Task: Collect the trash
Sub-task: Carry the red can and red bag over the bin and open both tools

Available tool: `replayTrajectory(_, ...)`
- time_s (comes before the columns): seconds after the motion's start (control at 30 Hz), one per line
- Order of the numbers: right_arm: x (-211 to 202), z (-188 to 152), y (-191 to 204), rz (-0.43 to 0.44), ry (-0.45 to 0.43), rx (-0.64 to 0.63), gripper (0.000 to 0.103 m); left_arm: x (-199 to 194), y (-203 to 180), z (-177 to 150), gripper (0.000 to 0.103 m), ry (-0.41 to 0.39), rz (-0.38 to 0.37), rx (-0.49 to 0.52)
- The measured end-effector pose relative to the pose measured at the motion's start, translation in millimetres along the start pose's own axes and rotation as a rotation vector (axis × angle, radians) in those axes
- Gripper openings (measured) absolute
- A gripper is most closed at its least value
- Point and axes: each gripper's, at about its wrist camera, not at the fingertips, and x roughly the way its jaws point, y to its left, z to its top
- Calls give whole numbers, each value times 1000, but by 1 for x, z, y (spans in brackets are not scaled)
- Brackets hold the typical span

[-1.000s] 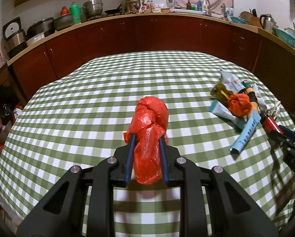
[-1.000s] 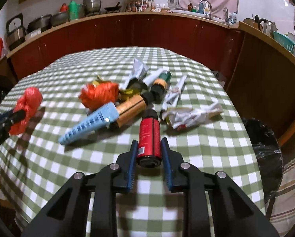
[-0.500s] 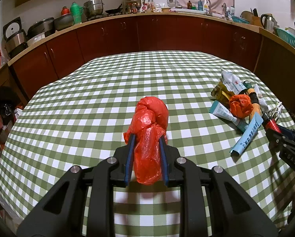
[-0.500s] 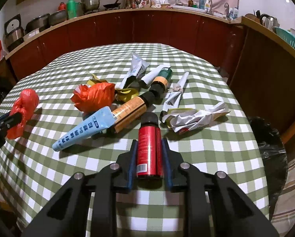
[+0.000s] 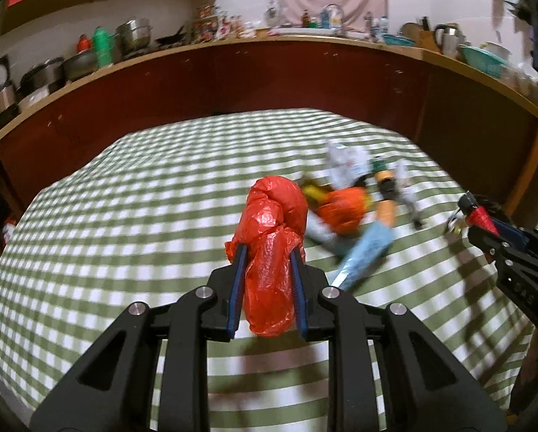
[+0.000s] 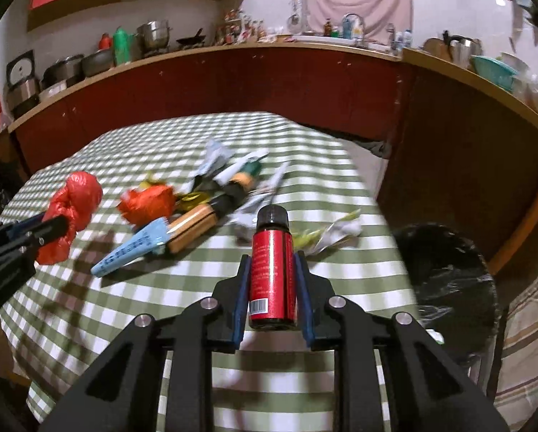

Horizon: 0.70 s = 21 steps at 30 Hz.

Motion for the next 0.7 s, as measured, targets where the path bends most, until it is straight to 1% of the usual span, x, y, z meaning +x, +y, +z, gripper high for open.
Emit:
replayTrajectory(0.27,-18,-3,-51,-64,-52,54,25,-1,-71,18,22,-38,-94,70)
replayTrajectory(0.47,-24,-6,-91,-122,-63,95,25,-5,-125,27,22,-74,-158,134)
replayTrajectory(0.7,-30,-14,-138,-177,-74,149,25,3,-182,31,22,-87,-225,198)
